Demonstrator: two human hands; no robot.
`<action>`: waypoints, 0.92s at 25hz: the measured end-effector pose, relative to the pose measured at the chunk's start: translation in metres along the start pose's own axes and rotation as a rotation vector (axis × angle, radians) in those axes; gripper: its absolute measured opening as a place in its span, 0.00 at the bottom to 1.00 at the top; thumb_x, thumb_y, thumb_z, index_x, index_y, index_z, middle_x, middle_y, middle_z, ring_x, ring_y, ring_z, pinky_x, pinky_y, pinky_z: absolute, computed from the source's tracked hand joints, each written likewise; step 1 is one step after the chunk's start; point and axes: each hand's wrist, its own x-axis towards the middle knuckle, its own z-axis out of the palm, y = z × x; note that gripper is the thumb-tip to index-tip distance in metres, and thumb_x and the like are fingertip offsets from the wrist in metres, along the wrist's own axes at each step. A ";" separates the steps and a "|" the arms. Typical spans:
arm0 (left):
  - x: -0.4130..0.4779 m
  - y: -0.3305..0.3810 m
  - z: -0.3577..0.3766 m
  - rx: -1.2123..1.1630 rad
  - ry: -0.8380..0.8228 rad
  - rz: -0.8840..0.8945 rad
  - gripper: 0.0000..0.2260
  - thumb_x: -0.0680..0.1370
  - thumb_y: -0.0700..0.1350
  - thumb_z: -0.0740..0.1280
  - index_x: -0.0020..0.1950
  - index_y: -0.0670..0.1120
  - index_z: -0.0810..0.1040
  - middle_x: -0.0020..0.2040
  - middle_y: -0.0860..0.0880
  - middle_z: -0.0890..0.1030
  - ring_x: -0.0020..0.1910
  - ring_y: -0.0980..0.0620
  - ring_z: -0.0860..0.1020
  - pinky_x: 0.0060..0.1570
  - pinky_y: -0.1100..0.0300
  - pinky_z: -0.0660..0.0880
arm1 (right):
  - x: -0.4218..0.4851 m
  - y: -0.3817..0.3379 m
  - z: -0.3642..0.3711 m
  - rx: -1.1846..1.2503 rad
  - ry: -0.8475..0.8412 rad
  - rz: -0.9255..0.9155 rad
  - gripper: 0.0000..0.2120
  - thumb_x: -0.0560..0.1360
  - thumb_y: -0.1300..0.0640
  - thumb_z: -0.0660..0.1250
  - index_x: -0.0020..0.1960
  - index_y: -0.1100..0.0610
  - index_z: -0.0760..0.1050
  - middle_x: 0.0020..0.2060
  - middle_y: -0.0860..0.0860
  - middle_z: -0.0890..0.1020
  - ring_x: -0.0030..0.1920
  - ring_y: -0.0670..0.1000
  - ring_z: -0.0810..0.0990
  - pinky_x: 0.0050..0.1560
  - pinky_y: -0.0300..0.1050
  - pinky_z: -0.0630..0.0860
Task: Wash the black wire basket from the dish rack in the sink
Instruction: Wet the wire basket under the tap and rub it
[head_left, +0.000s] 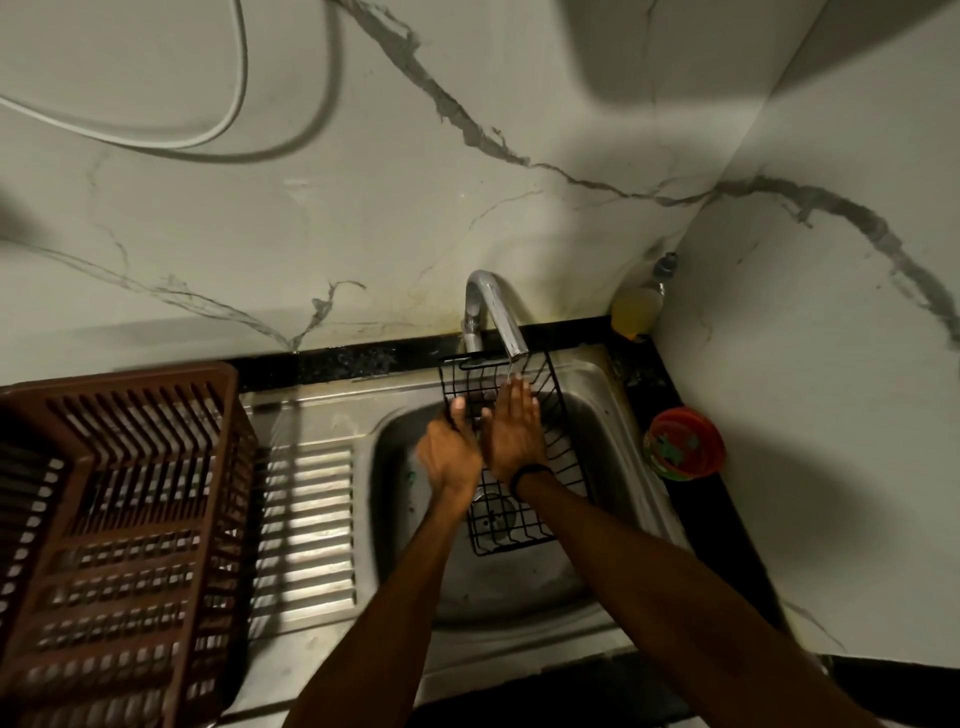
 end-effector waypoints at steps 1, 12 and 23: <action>0.000 -0.001 0.001 0.020 -0.011 -0.023 0.23 0.85 0.57 0.56 0.44 0.43 0.80 0.38 0.48 0.78 0.40 0.47 0.80 0.36 0.59 0.70 | -0.004 0.001 0.003 -0.005 -0.032 -0.072 0.33 0.80 0.41 0.41 0.78 0.56 0.35 0.78 0.55 0.39 0.78 0.54 0.36 0.78 0.51 0.39; -0.004 0.008 -0.001 -0.096 -0.034 -0.097 0.24 0.85 0.58 0.57 0.33 0.47 0.73 0.30 0.51 0.76 0.30 0.52 0.75 0.27 0.63 0.67 | -0.019 -0.007 0.010 0.075 0.040 -0.049 0.32 0.82 0.44 0.47 0.79 0.56 0.39 0.78 0.52 0.40 0.79 0.52 0.39 0.78 0.51 0.39; -0.001 0.002 -0.002 -0.050 0.007 -0.113 0.23 0.85 0.58 0.57 0.38 0.45 0.76 0.35 0.46 0.81 0.34 0.47 0.80 0.35 0.52 0.79 | -0.019 0.007 0.021 0.016 -0.031 -0.130 0.32 0.81 0.41 0.45 0.80 0.54 0.42 0.77 0.50 0.41 0.79 0.54 0.42 0.78 0.54 0.42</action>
